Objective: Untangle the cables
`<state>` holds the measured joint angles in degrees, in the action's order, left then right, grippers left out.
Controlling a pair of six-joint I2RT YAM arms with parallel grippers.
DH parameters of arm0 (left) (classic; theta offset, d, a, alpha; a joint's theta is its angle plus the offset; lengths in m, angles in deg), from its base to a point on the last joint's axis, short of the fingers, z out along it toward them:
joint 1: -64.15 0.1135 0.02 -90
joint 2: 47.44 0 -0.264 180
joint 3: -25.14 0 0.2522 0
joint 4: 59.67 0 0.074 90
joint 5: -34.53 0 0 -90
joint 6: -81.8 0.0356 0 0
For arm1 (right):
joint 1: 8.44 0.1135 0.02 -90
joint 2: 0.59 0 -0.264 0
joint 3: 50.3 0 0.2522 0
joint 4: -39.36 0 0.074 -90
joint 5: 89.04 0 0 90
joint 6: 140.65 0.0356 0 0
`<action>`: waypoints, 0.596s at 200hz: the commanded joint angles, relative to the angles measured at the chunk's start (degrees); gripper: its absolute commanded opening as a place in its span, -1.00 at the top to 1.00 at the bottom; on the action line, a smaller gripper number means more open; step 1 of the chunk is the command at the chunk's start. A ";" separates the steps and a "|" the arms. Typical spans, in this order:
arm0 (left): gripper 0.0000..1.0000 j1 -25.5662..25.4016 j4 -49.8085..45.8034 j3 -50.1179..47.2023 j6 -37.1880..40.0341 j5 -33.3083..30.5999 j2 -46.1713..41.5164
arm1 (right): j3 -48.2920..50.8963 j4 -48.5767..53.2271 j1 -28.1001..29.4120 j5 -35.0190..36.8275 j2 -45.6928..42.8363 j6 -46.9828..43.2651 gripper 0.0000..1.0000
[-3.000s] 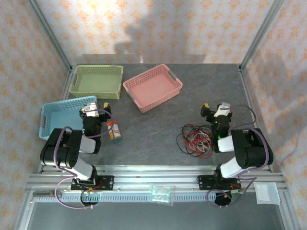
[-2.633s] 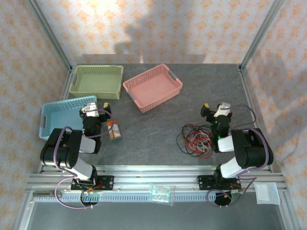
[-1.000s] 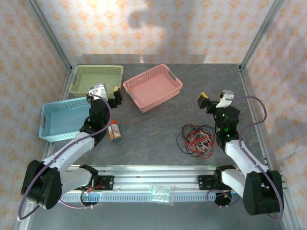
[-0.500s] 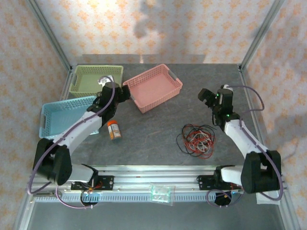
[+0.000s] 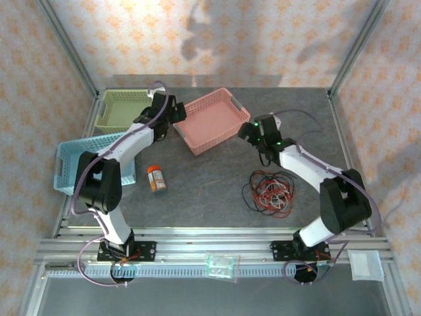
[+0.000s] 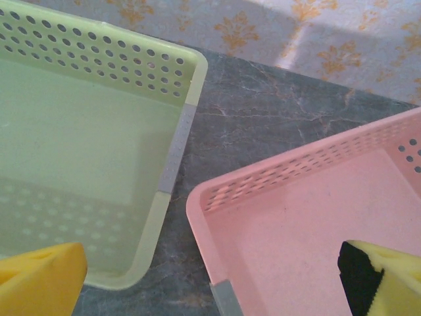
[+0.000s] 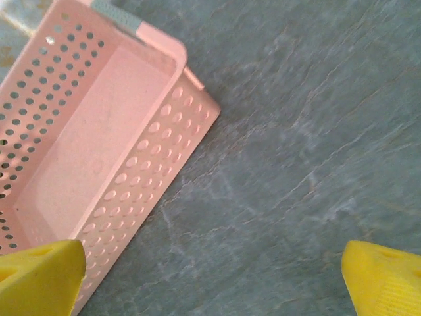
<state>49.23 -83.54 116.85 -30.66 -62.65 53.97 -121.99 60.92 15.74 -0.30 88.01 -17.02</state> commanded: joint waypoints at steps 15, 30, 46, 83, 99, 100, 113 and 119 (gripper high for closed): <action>-0.99 0.83 -2.05 5.11 0.93 5.19 2.04 | -6.43 2.26 4.27 5.06 6.51 9.65 -0.99; -0.99 1.44 -0.41 3.95 0.26 8.15 1.16 | -8.40 1.47 5.70 5.47 8.96 12.49 -0.95; -0.99 2.69 2.75 0.78 -1.31 13.51 -0.77 | -11.56 1.84 7.38 5.97 12.11 14.36 -0.90; -0.99 5.23 8.84 -7.77 -4.06 21.63 -6.98 | -20.29 5.32 10.74 9.74 19.08 16.64 -0.81; -0.99 5.32 9.38 -10.24 -4.08 22.43 -9.40 | -25.23 8.20 11.45 10.17 23.21 16.57 -0.79; -0.99 5.33 9.39 -10.39 -4.04 22.50 -9.53 | -25.48 8.38 11.47 10.20 23.47 16.56 -0.78; -0.99 5.33 9.63 -12.18 -4.17 22.95 -10.94 | -28.53 10.25 11.63 9.96 26.38 16.34 -0.74; -0.99 5.21 9.71 -12.96 -4.17 23.01 -11.41 | -29.60 10.99 11.67 9.86 27.49 16.30 -0.73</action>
<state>54.83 -77.22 106.62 -33.72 -43.38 46.06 -146.71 65.90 27.22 6.63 110.92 -1.94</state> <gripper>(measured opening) 0.994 0.879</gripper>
